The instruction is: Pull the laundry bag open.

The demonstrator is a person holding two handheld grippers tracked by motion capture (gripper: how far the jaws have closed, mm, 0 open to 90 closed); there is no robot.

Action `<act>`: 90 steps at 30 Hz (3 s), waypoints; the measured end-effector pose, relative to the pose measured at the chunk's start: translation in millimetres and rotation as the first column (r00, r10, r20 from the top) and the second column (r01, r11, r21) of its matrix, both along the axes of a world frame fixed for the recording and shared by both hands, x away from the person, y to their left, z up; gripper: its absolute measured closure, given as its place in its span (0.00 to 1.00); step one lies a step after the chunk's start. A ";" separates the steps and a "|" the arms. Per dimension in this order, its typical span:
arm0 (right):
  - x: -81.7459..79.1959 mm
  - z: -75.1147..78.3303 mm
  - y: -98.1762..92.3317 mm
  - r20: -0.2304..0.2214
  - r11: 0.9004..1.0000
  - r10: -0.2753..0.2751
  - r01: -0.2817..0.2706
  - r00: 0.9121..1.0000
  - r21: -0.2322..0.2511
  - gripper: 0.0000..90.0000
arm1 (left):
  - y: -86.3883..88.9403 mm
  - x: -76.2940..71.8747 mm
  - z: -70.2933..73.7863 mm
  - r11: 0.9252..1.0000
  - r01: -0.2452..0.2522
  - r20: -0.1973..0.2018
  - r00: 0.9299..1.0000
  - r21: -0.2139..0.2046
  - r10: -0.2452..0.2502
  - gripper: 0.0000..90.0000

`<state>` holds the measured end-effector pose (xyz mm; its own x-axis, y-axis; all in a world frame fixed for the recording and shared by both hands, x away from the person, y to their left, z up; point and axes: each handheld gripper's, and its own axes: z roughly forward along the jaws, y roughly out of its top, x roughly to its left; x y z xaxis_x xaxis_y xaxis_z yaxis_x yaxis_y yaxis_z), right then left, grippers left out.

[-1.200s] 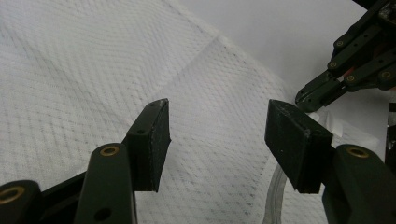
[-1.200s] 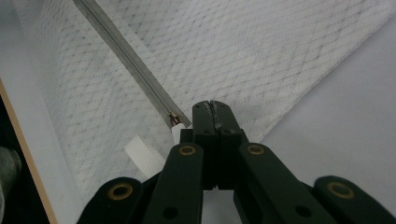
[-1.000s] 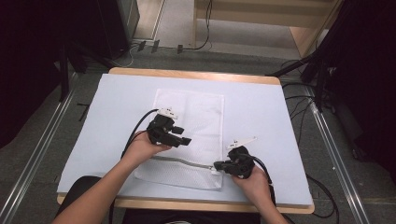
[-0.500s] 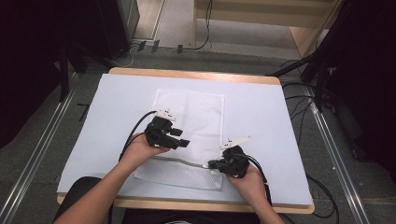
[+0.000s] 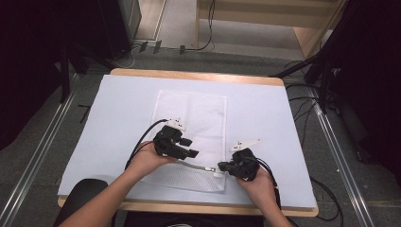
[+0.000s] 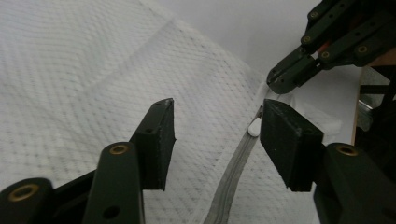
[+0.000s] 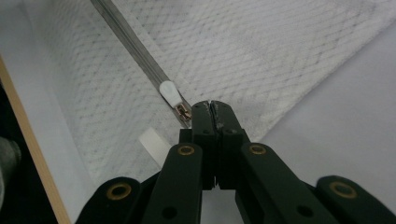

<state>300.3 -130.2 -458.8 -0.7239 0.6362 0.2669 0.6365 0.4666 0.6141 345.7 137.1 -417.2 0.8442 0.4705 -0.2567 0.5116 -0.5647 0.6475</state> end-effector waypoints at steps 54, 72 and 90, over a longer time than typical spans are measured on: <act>1.9 -11.5 -1.3 0.060 0.996 0.087 -0.086 0.994 -0.014 1.00 | -52.0 -12.0 -45.6 0.991 0.124 -0.196 0.974 0.039 -0.114 0.93; -0.9 -10.0 1.2 0.091 0.994 0.108 -0.105 0.990 -0.044 0.99 | -53.4 -10.7 -47.1 0.994 0.111 -0.223 0.969 0.023 -0.104 0.98; -1.9 -10.6 0.8 0.107 0.991 0.129 -0.124 0.986 -0.052 1.00 | -39.6 3.2 -41.5 0.994 0.109 -0.300 0.948 -0.001 -0.104 0.98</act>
